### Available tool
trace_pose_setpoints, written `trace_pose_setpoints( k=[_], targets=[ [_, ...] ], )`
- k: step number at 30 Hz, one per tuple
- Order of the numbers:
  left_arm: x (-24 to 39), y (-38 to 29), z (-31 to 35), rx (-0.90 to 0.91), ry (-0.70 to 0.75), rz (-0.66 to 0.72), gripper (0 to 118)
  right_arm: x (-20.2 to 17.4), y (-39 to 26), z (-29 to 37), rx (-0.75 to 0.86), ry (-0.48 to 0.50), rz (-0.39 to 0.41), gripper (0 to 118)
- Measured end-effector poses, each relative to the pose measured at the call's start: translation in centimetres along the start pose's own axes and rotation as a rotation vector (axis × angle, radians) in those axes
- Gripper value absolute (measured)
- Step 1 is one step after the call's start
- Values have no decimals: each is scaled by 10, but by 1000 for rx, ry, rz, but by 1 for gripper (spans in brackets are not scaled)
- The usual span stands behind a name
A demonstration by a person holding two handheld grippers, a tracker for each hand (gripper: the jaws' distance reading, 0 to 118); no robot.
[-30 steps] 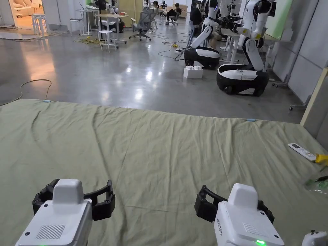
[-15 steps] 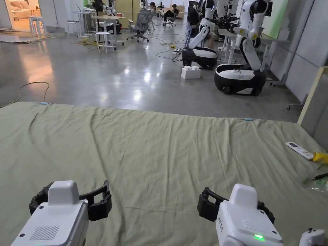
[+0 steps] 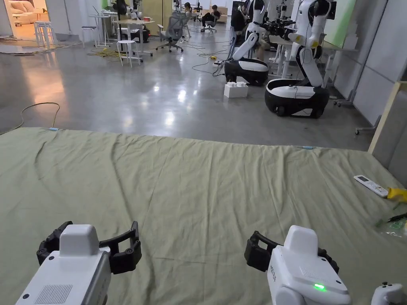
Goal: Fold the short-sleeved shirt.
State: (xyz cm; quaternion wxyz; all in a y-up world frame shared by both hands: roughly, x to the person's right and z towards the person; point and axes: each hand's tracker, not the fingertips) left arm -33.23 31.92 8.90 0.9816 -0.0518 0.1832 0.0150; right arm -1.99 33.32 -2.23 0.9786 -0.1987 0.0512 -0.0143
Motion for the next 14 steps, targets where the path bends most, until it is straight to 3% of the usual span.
trace_pose_setpoints(
  k=[14],
  targets=[
    [3, 0, -4, 18, 8, -63, 117, 13, -9, -2, 88, 103, -50, 112]
  ],
)
